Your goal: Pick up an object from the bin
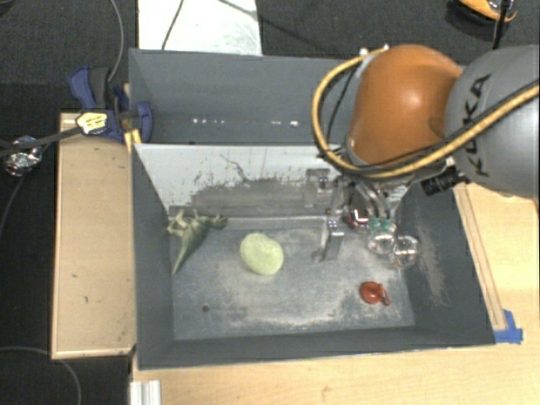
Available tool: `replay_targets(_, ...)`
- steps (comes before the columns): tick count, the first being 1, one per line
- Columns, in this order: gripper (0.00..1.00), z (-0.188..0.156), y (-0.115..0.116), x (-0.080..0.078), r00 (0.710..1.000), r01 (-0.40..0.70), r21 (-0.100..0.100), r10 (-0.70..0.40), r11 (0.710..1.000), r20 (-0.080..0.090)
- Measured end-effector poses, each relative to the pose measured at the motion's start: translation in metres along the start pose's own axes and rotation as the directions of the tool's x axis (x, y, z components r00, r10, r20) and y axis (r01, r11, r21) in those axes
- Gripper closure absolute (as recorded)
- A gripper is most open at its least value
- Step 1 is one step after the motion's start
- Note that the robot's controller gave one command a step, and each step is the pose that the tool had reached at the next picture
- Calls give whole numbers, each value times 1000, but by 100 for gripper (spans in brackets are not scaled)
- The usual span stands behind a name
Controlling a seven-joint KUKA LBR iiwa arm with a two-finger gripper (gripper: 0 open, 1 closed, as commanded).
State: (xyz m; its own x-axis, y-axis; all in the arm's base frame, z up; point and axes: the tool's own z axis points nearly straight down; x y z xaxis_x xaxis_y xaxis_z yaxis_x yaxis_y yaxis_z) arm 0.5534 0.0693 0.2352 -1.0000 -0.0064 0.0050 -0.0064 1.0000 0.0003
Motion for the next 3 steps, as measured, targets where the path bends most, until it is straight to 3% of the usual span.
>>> replay_targets(1, 0, -5, 0, -1, 1000, -2, -1, 2, 1000, 9)
replay_targets(2, 0, 35, 20, -12, 999, 42, 0, -42, 999, 13)
replay_targets(3, 0, 68, 49, -18, 977, 212, 1, -212, 977, 7)
